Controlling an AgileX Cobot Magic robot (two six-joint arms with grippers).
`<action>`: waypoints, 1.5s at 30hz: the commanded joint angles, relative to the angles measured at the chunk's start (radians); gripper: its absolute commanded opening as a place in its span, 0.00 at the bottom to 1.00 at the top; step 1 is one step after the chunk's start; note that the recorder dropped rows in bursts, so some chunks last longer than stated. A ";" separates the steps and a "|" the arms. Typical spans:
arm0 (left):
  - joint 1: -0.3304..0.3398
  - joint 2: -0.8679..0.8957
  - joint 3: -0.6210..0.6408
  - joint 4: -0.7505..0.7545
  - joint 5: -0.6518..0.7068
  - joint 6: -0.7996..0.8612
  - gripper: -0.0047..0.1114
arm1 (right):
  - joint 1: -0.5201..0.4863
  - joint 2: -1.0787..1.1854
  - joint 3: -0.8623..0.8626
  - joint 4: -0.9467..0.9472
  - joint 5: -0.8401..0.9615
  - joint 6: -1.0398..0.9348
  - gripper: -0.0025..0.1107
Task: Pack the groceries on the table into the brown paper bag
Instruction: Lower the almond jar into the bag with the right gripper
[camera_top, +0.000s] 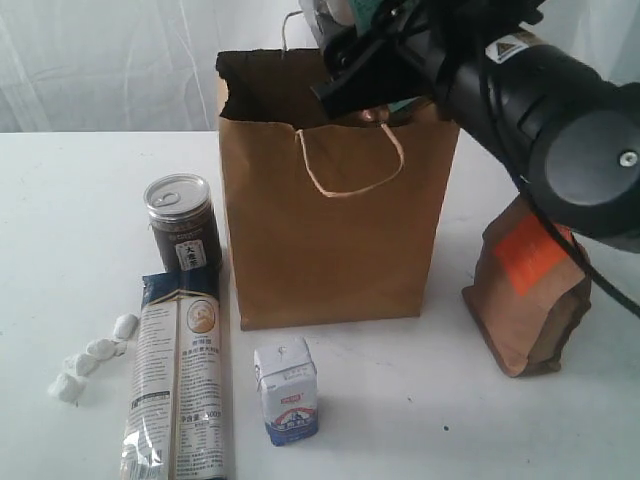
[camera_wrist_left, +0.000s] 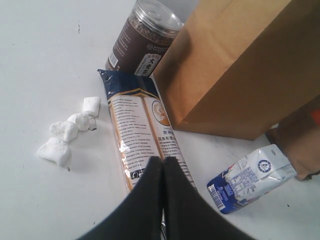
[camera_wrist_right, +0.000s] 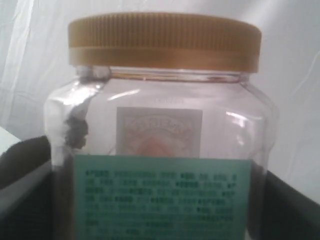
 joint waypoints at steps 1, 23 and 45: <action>-0.009 -0.005 0.004 -0.011 0.004 0.001 0.04 | -0.019 0.059 -0.056 -0.091 -0.040 0.188 0.02; -0.009 -0.005 0.004 -0.011 0.004 0.001 0.04 | -0.019 0.210 -0.059 -0.238 -0.210 0.509 0.64; -0.009 -0.005 0.004 -0.011 0.004 0.001 0.04 | -0.019 0.210 -0.059 -0.240 -0.210 0.511 0.95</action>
